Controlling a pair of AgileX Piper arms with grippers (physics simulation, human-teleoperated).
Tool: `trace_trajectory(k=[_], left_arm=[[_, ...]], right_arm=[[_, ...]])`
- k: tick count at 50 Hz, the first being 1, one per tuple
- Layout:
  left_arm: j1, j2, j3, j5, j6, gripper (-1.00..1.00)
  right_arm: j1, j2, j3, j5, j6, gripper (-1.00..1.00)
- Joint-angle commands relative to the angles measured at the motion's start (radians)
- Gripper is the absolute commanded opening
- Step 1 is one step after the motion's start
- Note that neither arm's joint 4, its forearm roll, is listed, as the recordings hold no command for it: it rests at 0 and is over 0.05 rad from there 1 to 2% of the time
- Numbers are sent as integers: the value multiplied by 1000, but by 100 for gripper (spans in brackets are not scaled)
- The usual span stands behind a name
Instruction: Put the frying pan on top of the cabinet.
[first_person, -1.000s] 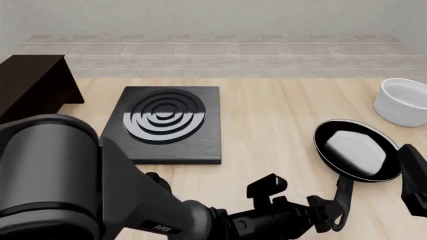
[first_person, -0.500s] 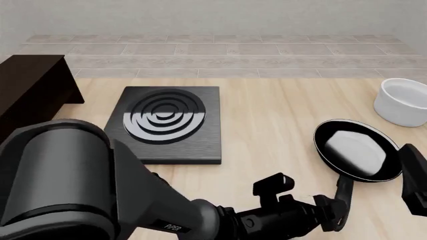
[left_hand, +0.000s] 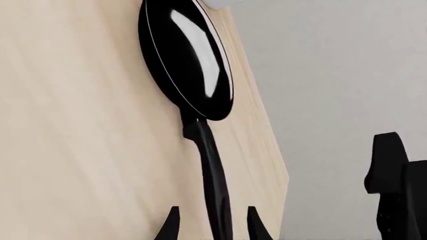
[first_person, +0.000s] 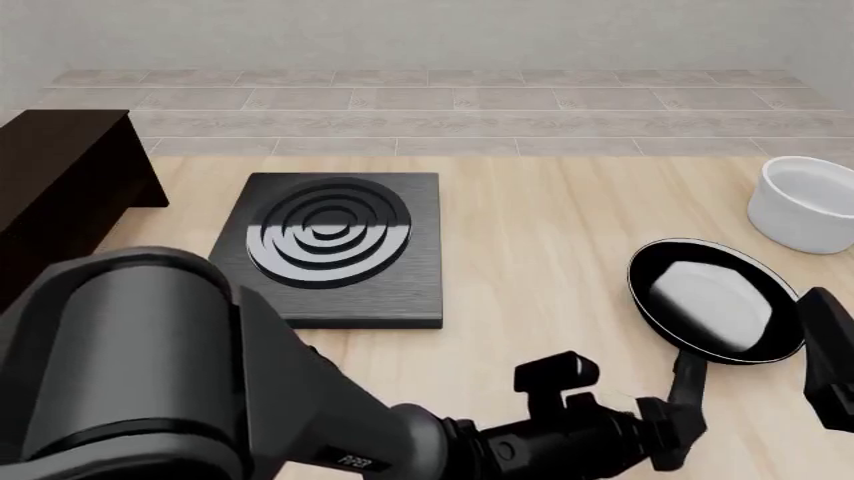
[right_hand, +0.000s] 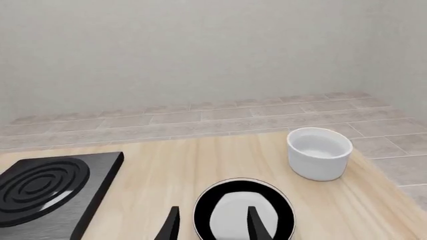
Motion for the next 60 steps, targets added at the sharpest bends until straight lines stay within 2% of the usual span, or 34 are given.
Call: trace_trajectory(k=[1,60], left_arm=[[-20,35,-8,-3,-124,100],[-26,110,-93,7,-163,100]], right_arm=[[-1,0,0,0,2,100],[-17,-5,0,0,13,100]])
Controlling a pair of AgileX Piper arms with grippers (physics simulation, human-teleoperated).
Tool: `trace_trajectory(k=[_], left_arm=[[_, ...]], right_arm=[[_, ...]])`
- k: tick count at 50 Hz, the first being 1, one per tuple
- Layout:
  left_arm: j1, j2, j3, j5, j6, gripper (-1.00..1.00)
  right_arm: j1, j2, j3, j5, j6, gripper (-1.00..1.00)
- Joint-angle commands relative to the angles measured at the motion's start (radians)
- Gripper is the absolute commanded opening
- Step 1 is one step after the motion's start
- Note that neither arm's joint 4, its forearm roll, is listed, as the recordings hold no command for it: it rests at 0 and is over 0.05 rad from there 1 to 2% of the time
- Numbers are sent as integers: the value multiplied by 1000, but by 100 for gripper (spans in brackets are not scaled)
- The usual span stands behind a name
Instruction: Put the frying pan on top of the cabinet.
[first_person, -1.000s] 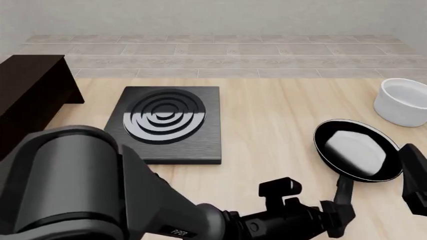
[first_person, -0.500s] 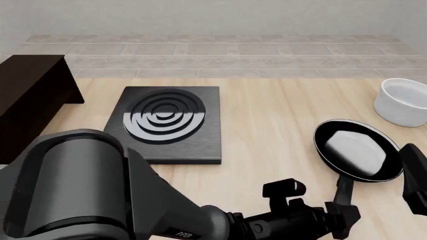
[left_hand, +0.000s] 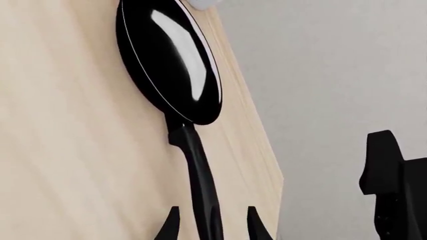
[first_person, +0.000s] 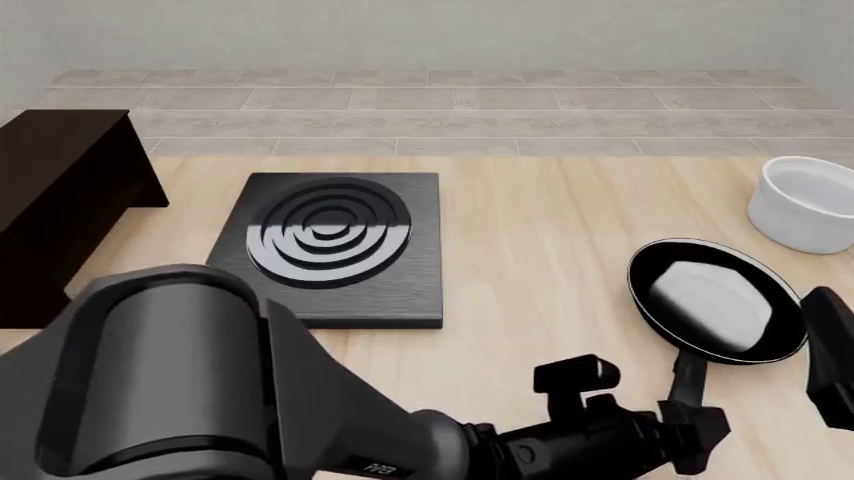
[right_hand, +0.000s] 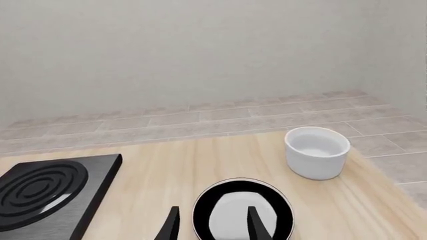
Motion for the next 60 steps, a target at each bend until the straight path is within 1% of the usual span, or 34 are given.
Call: trace_trajectory(k=[1,10,12,13,14,15,19,20,22,23,24,25,27,37,38,41,42,43,46,47,48,60], left_arm=[[-10,65,-19,19,-182,100],[-4,73,-29,23,-189,100],[-26,56,4,-17,-200,100],[-22,52,-1,-9,-192,100],[-11,73,-21,4,-206,100],[-10,72,-28,12,-196,100],[-6,73,-38,20,-194,100],[-1,86,-45,19,-206,100],[1,82,-49,25,-194,100],[5,94,-55,25,-207,100],[3,80,-53,30,-185,100],[12,99,-66,36,-205,100],[4,79,-57,34,-183,100],[8,90,-78,47,-190,100],[9,89,-84,55,-177,100],[11,93,-94,63,-176,100],[13,101,-97,64,-185,100],[6,90,-92,63,-170,100],[7,95,-94,64,-178,100],[4,88,-98,71,-161,100],[11,106,-109,73,-181,100],[11,105,-117,79,-168,100]], right_arm=[[-5,-2,0,0,2,100],[-7,-3,0,-1,7,100],[-10,-3,0,-1,10,100],[-11,-4,0,-1,10,100],[-11,-4,0,-1,11,100],[-12,-4,0,-1,11,100],[-11,-4,0,-1,12,100],[-11,-4,0,-1,12,100],[-11,-4,0,-1,12,100],[-11,-3,0,-1,12,100],[-10,-3,0,-1,13,100],[-10,-3,0,0,14,100],[-11,-2,0,0,14,100],[-12,-2,0,0,17,100],[-12,-2,0,0,18,100],[-12,-1,0,0,19,100],[-13,-2,0,0,19,100],[-13,-1,0,0,20,100],[-13,-2,1,0,21,100],[-13,-1,1,0,21,100],[-13,-1,1,0,21,100],[-15,-1,1,0,26,100]])
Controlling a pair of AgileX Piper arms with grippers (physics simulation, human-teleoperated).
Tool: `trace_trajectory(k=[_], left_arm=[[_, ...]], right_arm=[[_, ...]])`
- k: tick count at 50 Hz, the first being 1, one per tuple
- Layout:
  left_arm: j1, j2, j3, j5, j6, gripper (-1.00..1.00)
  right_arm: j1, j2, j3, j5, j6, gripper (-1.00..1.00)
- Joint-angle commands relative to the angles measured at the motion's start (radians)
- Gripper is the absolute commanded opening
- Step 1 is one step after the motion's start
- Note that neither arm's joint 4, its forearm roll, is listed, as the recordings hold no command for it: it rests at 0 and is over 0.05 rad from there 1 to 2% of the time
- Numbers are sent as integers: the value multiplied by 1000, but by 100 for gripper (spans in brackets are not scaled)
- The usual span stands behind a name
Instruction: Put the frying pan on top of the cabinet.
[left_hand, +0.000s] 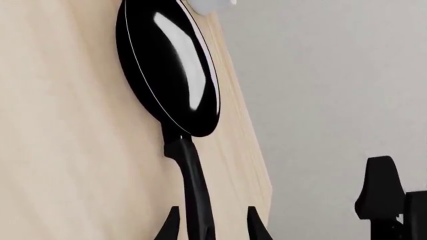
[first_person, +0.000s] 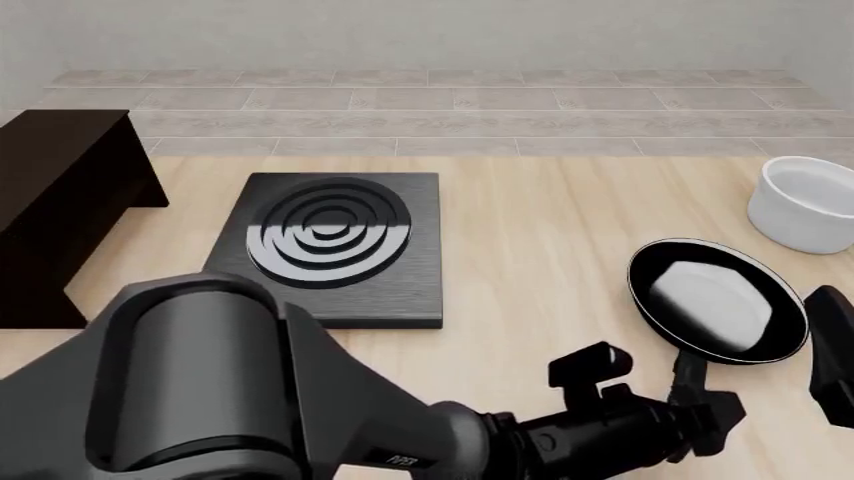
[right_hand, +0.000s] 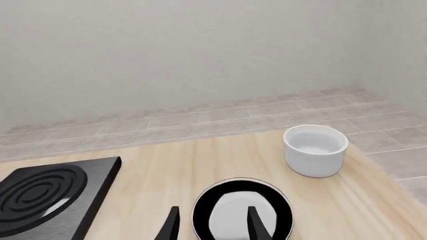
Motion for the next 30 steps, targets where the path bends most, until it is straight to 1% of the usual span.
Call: trace_trajectory(k=[1,16,17,18,22,30], left_arm=[[6,69,-22,34,-83,100],[18,87,-57,60,-79,100],[17,80,-56,63,-67,100],[20,89,-61,62,-79,100],[18,82,-61,67,-66,100],[18,101,-80,74,-72,100]], right_arm=[[-2,0,0,0,5,100],[-3,1,0,0,7,100],[-3,1,0,0,7,100],[-3,2,0,0,7,100],[-3,2,0,0,9,100],[-3,2,0,0,9,100]])
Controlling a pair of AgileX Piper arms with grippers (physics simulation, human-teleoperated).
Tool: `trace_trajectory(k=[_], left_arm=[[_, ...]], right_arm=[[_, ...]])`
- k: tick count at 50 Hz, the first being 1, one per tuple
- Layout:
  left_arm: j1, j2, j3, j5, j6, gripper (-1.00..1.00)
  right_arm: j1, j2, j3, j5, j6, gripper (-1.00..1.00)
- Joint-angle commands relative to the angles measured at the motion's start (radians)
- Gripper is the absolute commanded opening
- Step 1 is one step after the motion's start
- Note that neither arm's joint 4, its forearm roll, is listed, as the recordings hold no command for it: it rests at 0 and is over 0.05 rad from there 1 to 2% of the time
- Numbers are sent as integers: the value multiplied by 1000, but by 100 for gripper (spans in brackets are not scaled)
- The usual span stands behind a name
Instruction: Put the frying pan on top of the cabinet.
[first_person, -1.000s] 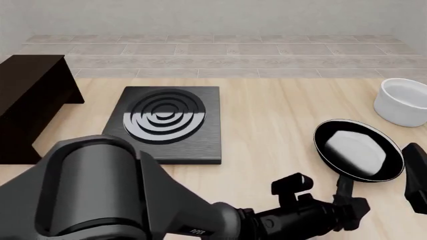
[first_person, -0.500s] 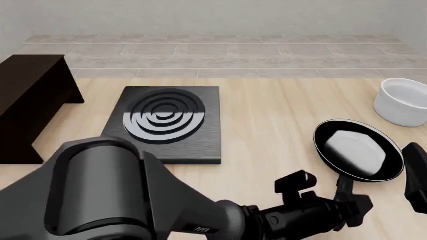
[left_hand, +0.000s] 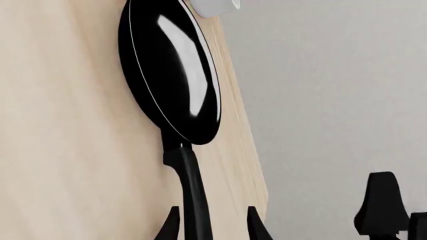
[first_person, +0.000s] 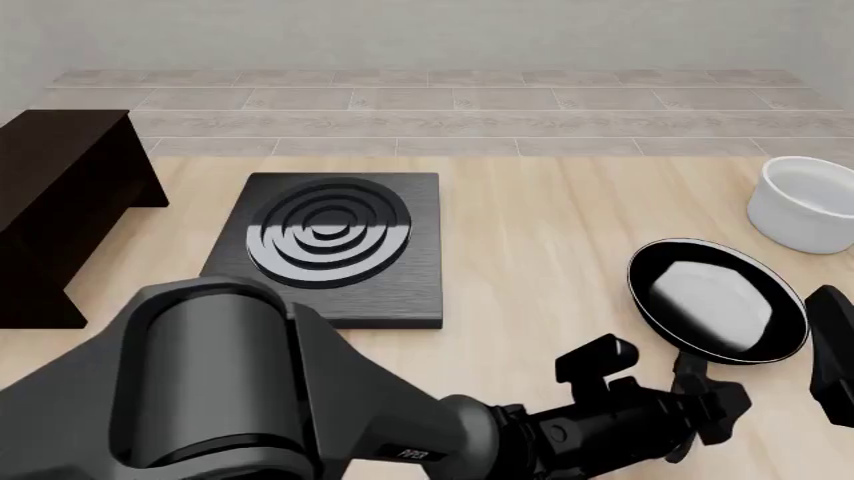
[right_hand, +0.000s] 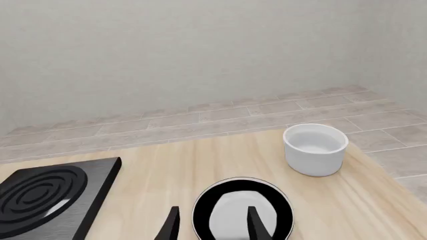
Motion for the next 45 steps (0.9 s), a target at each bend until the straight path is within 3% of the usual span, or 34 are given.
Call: trace_trajectory(k=[1,17,18,45], left_arm=[[11,79,-20,33,-30,100],[9,82,-18,26,-34,100],[23,90,-41,60,-24,-100],[41,49,-8,50,-8,-100]], right_arm=[[0,0,0,0,1,100],[-3,1,0,0,3,100],[-3,1,0,0,2,100],[-4,-1,0,0,0,100]])
